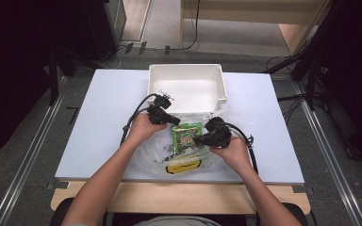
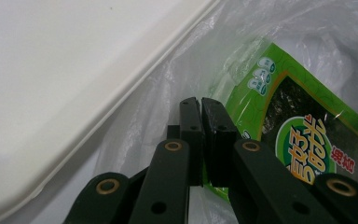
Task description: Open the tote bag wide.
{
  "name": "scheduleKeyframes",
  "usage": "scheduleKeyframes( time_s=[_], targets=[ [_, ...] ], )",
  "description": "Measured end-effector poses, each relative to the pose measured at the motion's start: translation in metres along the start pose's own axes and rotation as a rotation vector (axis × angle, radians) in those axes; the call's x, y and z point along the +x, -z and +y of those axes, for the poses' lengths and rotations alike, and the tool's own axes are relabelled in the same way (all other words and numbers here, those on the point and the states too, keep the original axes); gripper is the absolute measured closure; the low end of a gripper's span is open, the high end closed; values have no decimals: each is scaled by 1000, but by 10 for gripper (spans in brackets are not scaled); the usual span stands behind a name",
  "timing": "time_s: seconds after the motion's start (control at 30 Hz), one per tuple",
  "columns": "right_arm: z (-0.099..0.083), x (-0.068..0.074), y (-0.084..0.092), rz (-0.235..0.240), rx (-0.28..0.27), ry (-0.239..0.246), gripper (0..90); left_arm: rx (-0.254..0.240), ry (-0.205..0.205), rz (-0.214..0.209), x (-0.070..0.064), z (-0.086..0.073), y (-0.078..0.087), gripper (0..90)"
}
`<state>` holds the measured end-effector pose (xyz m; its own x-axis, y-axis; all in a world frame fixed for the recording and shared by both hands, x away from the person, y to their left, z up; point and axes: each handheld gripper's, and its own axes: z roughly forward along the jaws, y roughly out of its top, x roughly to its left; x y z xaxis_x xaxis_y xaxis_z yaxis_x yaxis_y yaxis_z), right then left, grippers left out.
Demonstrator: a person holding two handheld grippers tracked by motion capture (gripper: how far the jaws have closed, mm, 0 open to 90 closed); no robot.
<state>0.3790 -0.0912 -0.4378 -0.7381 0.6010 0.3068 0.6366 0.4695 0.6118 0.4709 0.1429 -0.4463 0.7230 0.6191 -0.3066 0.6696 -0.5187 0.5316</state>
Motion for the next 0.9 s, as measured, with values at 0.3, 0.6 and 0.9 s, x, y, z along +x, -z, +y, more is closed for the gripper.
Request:
scheduleKeyframes(
  time_s=[0.3,0.6,0.9],
  targets=[
    [-27,10,8,-1,22,4,900,3,4,22,1,0,-1,896],
    [-53,17,19,-8,21,6,900,-4,23,22,5,-1,-4,896],
    [-79,23,22,-17,30,3,900,-1,21,31,6,-2,-6,893]
  ],
)
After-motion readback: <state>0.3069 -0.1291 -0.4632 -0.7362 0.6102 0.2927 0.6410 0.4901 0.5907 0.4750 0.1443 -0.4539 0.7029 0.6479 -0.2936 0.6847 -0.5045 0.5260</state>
